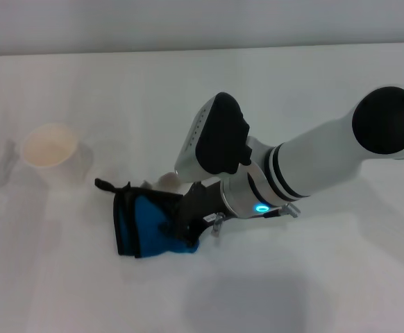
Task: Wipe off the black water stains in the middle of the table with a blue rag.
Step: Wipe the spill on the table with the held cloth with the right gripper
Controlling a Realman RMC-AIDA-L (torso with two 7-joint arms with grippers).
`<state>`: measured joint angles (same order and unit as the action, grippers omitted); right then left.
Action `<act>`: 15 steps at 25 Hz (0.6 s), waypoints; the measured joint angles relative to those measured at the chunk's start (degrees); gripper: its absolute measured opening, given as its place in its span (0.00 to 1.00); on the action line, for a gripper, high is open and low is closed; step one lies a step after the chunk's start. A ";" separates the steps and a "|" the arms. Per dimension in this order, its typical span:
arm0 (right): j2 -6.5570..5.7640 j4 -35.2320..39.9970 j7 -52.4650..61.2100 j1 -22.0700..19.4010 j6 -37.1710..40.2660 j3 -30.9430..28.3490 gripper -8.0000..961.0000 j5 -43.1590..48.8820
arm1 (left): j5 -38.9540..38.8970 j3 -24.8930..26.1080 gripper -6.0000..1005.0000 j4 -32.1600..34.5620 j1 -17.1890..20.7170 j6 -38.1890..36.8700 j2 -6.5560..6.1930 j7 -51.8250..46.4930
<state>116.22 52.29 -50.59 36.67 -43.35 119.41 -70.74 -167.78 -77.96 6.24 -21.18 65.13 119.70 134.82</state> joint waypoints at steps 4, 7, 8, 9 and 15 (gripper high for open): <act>-0.26 -0.69 0.12 0.25 2.63 -0.28 0.10 0.32 | 0.00 0.00 0.89 0.00 0.00 -0.01 -0.01 0.00; -0.37 -2.00 0.09 0.56 4.19 -1.64 0.10 0.73 | 0.00 0.00 0.89 0.00 0.00 -0.14 -0.07 0.00; -0.40 -2.54 0.01 0.62 4.53 -2.49 0.10 1.05 | 0.00 0.00 0.89 0.00 0.00 -0.17 -0.08 0.00; -0.42 -3.07 0.00 0.62 4.77 -3.65 0.10 1.50 | 0.00 0.00 0.89 0.00 0.00 -0.18 -0.08 0.00; -0.57 -5.05 -0.06 0.17 5.57 -9.33 0.10 3.93 | 0.00 0.00 0.89 0.00 0.00 -0.19 -0.09 0.00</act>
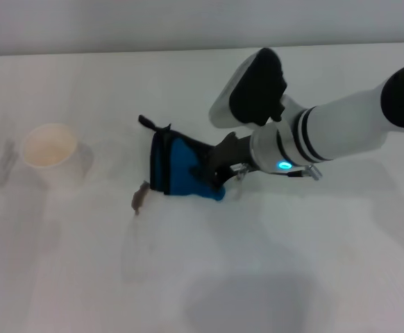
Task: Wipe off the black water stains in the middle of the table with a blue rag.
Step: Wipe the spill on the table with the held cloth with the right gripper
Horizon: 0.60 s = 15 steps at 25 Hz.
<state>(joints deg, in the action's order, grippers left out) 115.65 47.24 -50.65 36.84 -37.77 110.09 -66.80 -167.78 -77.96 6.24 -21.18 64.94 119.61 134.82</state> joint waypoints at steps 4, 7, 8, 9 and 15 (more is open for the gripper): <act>-0.03 -1.68 -0.05 0.56 1.23 -1.19 0.10 0.75 | 0.00 0.00 0.89 0.00 0.00 0.00 0.00 0.00; 0.13 -2.01 -0.06 0.82 1.95 -1.70 0.10 0.70 | 0.00 0.00 0.89 -0.05 0.00 0.04 0.00 0.00; 0.23 -1.99 -0.06 0.98 1.96 -1.59 0.10 0.62 | 0.00 0.00 0.89 -0.05 0.00 0.05 0.00 0.00; 0.32 -1.87 -0.06 1.17 1.94 -1.35 0.10 0.51 | 0.00 0.00 0.89 -0.04 0.01 0.06 0.00 0.00; 0.54 -1.41 0.30 3.78 1.64 4.70 0.10 -3.87 | 0.00 0.00 0.89 -0.01 -0.08 0.07 0.00 0.00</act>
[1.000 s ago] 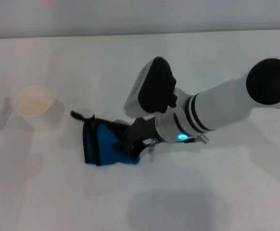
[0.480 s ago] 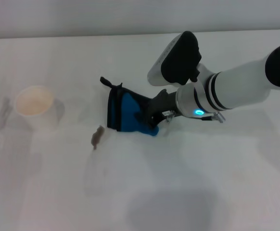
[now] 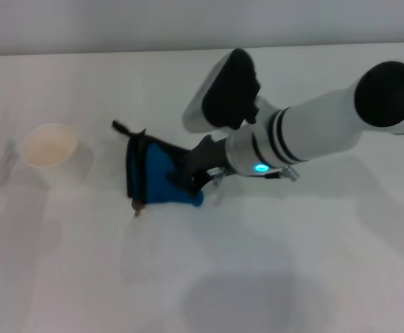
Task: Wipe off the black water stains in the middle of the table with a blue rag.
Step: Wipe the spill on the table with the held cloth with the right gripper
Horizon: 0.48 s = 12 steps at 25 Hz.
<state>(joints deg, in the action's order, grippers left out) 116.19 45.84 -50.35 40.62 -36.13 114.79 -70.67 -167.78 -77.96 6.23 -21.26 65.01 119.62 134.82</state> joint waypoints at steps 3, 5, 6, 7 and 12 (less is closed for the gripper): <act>0.00 0.20 0.06 1.03 -0.16 3.47 0.10 -2.14 | 0.00 0.00 0.89 0.01 -0.01 0.03 0.00 0.00; 0.00 0.37 -0.02 1.58 -1.05 5.14 0.10 -3.60 | 0.00 0.00 0.89 0.01 -0.01 0.04 0.00 0.00; 0.00 0.50 -0.14 1.76 -1.93 5.62 0.10 -4.03 | 0.00 0.00 0.89 0.01 -0.01 0.04 0.00 0.00; 0.00 0.72 -0.25 1.95 -3.03 6.01 0.10 -4.36 | 0.00 0.00 0.89 0.01 -0.01 0.04 0.00 0.00; 0.00 2.35 -2.01 2.34 -10.48 6.48 0.10 -4.61 | 0.00 -0.01 0.89 0.01 -0.01 0.04 0.07 0.00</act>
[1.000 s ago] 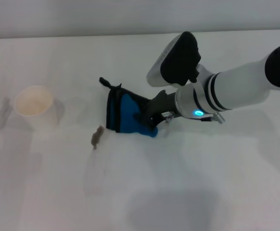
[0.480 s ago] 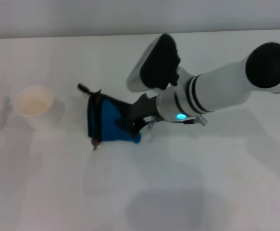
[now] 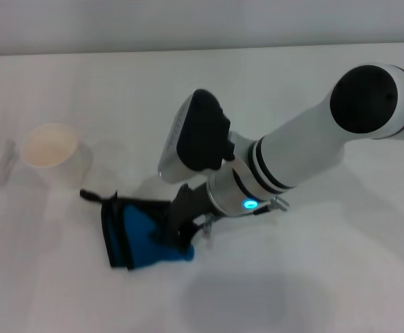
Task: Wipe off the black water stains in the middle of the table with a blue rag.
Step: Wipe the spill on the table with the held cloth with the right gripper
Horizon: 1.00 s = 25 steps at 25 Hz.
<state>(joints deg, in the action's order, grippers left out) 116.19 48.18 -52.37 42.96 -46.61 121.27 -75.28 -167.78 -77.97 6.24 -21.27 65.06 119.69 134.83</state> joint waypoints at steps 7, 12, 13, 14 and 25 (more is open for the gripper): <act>0.00 1.31 -3.82 0.11 -9.95 -0.02 0.10 -0.53 | 0.00 0.02 0.89 -0.13 -0.09 0.09 0.02 0.00; 0.03 1.37 -4.15 -0.36 -7.70 0.51 0.10 -1.27 | 0.00 -0.16 0.89 -0.18 -0.09 0.12 0.02 0.00; 0.03 1.20 -4.15 -0.56 -6.41 0.49 0.10 -1.57 | 0.00 -0.19 0.89 -0.16 -0.08 0.13 0.02 0.00; 0.03 1.07 -4.15 -0.71 -5.39 0.42 0.10 -1.77 | 0.00 -0.20 0.89 -0.14 -0.07 0.14 0.02 0.00; 0.00 -1.20 -2.87 -0.43 3.72 0.04 0.10 -2.04 | 0.00 -0.34 0.89 -0.32 -0.11 0.17 0.08 0.00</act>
<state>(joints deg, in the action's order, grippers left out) 116.20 46.98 -55.23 42.53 -42.89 121.31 -77.32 -167.78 -78.31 5.92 -21.38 65.23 119.77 134.82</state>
